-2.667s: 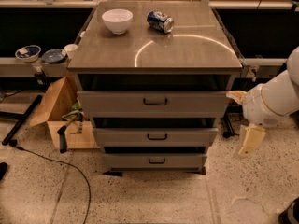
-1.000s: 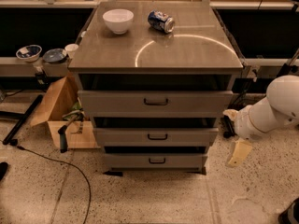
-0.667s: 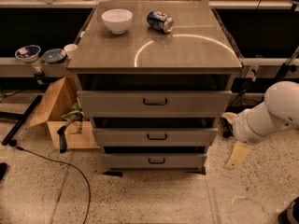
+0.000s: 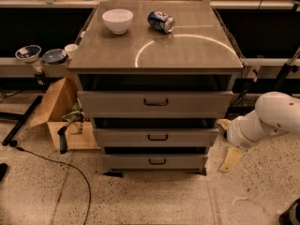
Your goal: Open middle drawer
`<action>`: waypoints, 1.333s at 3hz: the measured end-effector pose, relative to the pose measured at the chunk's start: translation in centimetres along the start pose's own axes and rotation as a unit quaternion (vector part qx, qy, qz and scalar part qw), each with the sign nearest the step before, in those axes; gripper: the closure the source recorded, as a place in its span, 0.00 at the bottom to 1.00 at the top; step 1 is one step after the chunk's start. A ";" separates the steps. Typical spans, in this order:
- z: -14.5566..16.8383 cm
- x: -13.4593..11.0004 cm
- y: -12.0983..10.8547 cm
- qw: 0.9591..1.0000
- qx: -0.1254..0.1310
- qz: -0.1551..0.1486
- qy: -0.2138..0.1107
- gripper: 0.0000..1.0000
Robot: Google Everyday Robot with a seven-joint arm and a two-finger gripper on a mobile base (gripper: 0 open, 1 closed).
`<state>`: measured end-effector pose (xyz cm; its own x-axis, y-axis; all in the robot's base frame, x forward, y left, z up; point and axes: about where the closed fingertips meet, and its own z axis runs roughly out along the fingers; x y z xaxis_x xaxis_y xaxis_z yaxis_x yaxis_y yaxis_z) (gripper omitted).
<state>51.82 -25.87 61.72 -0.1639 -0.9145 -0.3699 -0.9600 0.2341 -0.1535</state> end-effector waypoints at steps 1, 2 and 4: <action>2.8 -0.3 -0.3 0.999 -0.026 -0.027 -0.005 0.00; 5.3 -0.5 -0.7 0.997 -0.046 -0.055 -0.011 0.00; 7.0 -0.5 -1.0 0.996 -0.054 -0.074 -0.016 0.00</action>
Offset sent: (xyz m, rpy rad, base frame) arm 0.0331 0.0297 -0.0714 0.0186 0.0561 0.2278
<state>54.47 -23.32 55.66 -0.0136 -0.9246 -0.3808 -0.9923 0.0595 -0.1090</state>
